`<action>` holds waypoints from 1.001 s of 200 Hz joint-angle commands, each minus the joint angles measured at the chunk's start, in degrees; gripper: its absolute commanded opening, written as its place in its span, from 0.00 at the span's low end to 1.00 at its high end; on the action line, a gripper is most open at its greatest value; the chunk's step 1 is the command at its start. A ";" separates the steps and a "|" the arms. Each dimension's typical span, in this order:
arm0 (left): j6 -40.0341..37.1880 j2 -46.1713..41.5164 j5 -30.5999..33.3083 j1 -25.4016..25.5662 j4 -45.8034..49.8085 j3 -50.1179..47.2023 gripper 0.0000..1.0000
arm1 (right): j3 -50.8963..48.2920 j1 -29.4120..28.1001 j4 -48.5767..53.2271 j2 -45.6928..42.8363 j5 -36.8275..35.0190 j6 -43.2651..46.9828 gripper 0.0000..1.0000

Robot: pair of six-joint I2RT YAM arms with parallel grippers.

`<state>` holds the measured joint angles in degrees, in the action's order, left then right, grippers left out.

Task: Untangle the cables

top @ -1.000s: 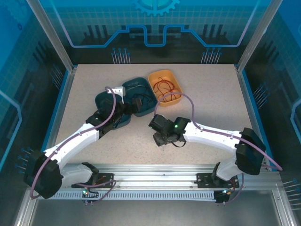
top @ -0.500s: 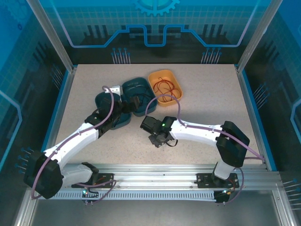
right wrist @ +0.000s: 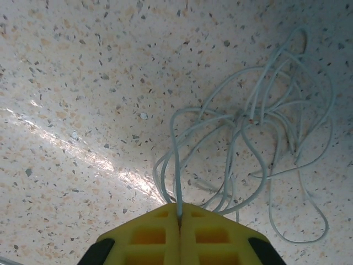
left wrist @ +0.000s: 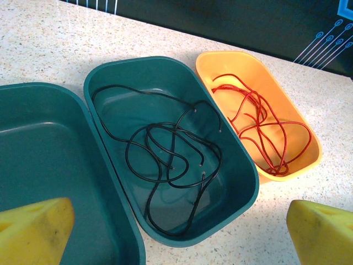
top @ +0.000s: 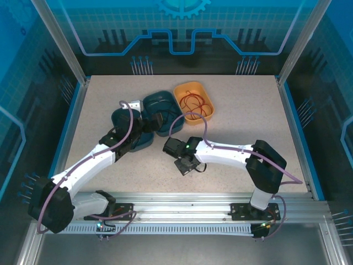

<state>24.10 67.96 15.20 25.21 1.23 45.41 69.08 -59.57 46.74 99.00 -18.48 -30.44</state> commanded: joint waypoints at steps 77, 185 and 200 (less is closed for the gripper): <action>-0.73 2.73 -15.28 -0.19 -6.03 0.15 0.99 | -3.16 6.23 1.03 -22.56 -8.94 -2.74 0.07; -1.94 11.79 -27.94 10.48 -14.30 -3.21 0.88 | -11.75 17.76 -5.67 -37.91 0.96 -2.78 0.08; -2.17 14.52 -29.49 12.59 -16.12 -3.08 0.84 | -11.87 18.02 -6.04 -38.03 1.21 -2.96 0.08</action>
<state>22.39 78.87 -10.22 35.00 -10.87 43.31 57.87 -42.28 42.33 62.19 -19.22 -32.27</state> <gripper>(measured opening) 0.861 0.082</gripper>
